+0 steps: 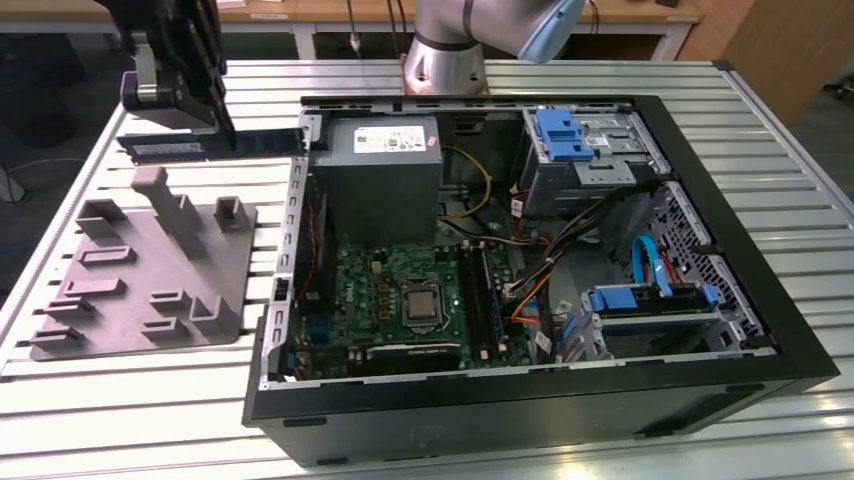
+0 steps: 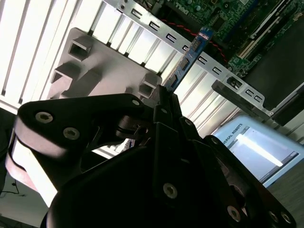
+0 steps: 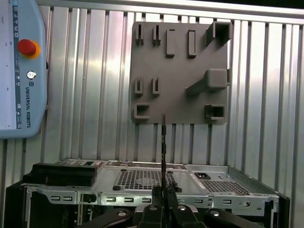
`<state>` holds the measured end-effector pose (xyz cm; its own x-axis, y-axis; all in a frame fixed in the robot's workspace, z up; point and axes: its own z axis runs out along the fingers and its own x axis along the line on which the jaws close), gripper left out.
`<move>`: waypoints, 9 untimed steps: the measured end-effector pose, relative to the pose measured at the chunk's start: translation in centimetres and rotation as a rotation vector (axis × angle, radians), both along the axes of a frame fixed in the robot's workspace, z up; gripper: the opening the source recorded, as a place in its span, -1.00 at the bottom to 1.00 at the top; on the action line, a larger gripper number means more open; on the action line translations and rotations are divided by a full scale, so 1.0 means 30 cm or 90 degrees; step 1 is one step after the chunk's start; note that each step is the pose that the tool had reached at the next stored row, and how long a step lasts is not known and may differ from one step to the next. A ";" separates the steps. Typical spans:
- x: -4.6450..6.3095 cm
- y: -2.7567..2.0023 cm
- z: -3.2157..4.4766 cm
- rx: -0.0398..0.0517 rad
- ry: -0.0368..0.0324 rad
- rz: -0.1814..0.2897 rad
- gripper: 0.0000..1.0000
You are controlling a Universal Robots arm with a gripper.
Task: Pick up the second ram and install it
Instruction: 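Pick up the second ram and move it above second insertion slot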
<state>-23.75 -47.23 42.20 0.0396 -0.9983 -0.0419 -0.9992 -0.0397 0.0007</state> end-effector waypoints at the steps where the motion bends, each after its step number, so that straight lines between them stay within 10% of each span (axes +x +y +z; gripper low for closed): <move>1: 0.002 0.000 0.000 0.0000 0.0000 0.000 -0.73; 9: 0.029 0.000 -0.008 0.0000 0.0002 0.000 -0.73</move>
<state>-22.88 -47.21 41.95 0.0396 -0.9983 -0.0419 -0.9992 -0.0396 0.0010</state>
